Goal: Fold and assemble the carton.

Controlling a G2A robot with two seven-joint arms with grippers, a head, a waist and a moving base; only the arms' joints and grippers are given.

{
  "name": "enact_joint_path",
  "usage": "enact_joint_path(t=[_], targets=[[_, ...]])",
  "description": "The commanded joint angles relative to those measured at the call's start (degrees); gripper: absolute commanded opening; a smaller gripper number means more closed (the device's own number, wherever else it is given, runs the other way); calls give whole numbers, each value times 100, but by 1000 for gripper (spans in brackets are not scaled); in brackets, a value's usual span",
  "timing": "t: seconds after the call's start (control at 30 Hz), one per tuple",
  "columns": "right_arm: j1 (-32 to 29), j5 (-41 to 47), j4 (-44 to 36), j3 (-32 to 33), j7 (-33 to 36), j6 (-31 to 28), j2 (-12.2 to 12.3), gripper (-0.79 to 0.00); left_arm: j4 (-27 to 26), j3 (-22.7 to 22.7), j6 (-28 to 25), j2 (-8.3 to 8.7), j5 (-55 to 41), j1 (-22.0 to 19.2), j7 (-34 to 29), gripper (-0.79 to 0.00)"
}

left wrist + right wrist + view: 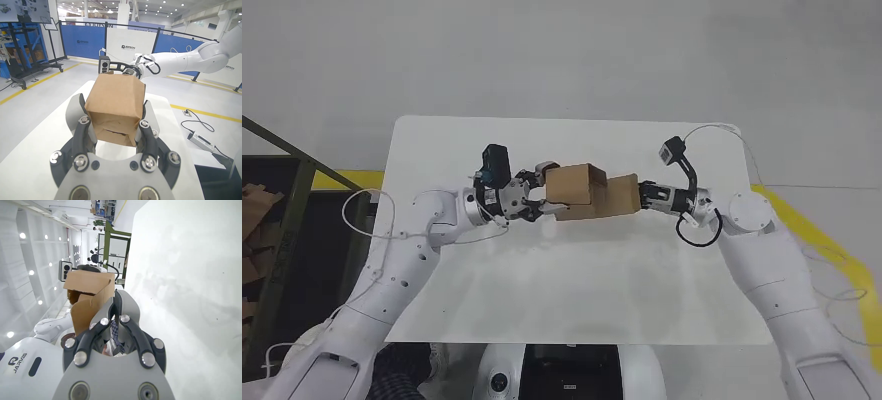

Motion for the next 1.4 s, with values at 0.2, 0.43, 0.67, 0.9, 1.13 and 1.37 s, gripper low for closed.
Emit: enact_joint_path(t=[0.2, 0.43, 0.67, 0.9, 1.13, 1.37], targets=[[78, 404, 149, -149, 304, -79, -60, -785, -27, 41, -30, -27, 199, 7, 122, -526], [194, 471, 192, -216, 301, -148, -98, -785, 26, 84, 19, -48, 407, 4, 131, -529], [278, 252, 251, -248, 171, -114, -104, -785, 83, 161, -21, -71, 520, -1, 127, -533], [287, -12, 407, -153, -167, -81, -77, -785, 131, 115, -170, -75, 337, -5, 153, -533], [381, 209, 530, -193, -216, -133, -126, -785, 29, 215, -189, -47, -35, 65, 52, -533], [569, 507, 735, -396, -88, -322, -239, -785, -29, 439, -189, 50, -433, 13, -362, -529]])
